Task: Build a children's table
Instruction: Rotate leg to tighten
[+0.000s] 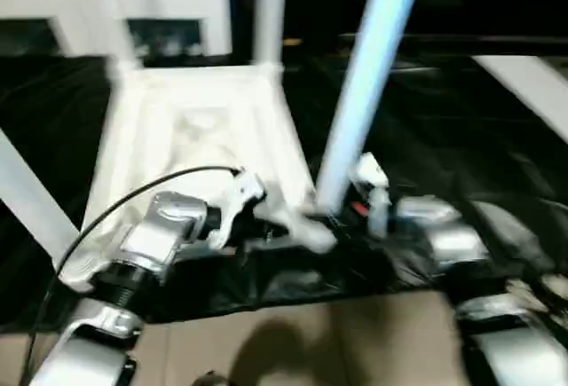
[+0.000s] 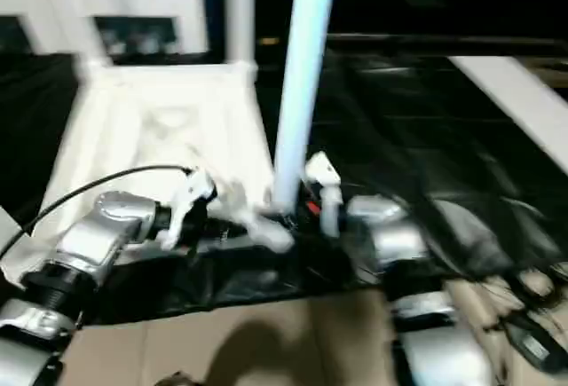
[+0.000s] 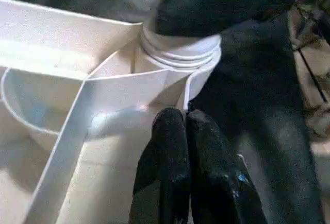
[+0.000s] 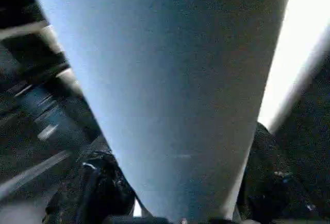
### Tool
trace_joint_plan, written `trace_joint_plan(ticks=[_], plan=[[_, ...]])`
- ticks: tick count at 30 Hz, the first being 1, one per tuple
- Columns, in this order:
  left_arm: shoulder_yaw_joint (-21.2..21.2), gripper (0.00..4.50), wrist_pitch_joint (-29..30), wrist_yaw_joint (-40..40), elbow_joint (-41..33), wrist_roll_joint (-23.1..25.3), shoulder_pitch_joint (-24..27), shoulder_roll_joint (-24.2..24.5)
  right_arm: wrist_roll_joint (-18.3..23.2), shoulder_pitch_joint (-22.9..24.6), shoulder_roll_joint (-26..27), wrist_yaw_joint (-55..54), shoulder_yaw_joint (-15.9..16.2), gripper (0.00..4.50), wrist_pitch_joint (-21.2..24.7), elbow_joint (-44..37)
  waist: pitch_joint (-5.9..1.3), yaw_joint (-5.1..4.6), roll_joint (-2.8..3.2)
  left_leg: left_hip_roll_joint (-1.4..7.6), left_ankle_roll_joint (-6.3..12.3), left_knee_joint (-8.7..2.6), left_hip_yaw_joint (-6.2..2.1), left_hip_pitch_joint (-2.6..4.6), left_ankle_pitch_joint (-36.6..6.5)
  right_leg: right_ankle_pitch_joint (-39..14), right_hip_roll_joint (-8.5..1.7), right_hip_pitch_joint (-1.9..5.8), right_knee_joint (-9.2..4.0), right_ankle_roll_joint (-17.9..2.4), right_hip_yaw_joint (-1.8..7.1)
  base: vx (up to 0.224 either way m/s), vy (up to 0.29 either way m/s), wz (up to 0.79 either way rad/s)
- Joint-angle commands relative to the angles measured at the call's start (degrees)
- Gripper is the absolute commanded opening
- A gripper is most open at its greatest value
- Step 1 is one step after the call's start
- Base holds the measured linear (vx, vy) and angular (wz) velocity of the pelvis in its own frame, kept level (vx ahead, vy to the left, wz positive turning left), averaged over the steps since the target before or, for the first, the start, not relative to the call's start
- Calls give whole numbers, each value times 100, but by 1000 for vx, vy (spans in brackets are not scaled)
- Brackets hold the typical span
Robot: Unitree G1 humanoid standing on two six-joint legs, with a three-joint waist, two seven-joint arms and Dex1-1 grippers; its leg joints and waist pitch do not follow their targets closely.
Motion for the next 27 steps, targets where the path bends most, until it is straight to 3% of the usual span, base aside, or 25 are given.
trace_joint_plan(ticks=[1,4,9,12,14,16,20,23,25,27], plan=[[-106,0,41,267,-187,-44,4,-381,-42,146,437,-926,17,209,345,301,-256,-21,31,271,-222,-512,-228,32,-2000,-2456,-512,149,-619,-773,295,0,0,0],[-103,0,28,549,-134,45,-36,-505,-25,98,787,-1744,-173,208,346,322,-258,-84,24,256,-217,-505,-203,49,-1968,-2103,-493,117,-605,-896,317,0,0,0],[-156,0,11,721,-93,144,-65,-530,-105,41,1124,-2270,-184,208,179,275,-258,-103,30,255,-181,-509,-192,62,-2013,-2100,-483,100,-626,-855,326,0,0,0],[-185,0,-53,735,-96,211,-66,-429,-177,44,1062,-2252,-121,277,10,215,-264,-99,23,250,-168,-509,-180,53,-1941,-1847,-474,113,-602,-908,331,0,0,0],[-188,0,-116,749,-103,243,-58,-391,-136,52,1014,-2153,-137,284,21,182,-299,-72,27,258,-116,-485,-156,70,-1725,-1394,-470,122,-562,-1024,346,0,0,0],[-193,0,-219,874,-152,366,-27,-317,-187,91,902,-2061,-98,298,33,86,-303,-63,25,250,-35,-475,-141,35,-1463,-914,-446,147,-511,-1106,339,0,0,0],[-124,0,-132,903,-324,355,41,-211,-226,224,681,-1756,2,312,27,-157,-319,-46,9,235,94,-447,-123,12,-1116,-403,-440,201,-460,-1195,328,0,0,0],[-68,0,120,851,-445,268,81,-158,-180,302,599,-1561,28,312,64,-284,-316,-31,13,241,120,-446,-120,15,-1040,-350,-438,199,-452,-1244,321,0,0,0],[-28,42,319,786,-514,183,100,-128,-178,328,554,-1498,33,323,53,-314,-310,-30,16,246,84,-454,-119,21,-1126,-489,-445,204,-460,-1250,320,0,0,0],[37,56,473,740,-599,58,128,-86,-182,339,497,-1464,34,323,37,-300,-311,-30,12,245,72,-458,-123,23,-1124,-554,-442,201,-468,-1243,320,0,0,0]])
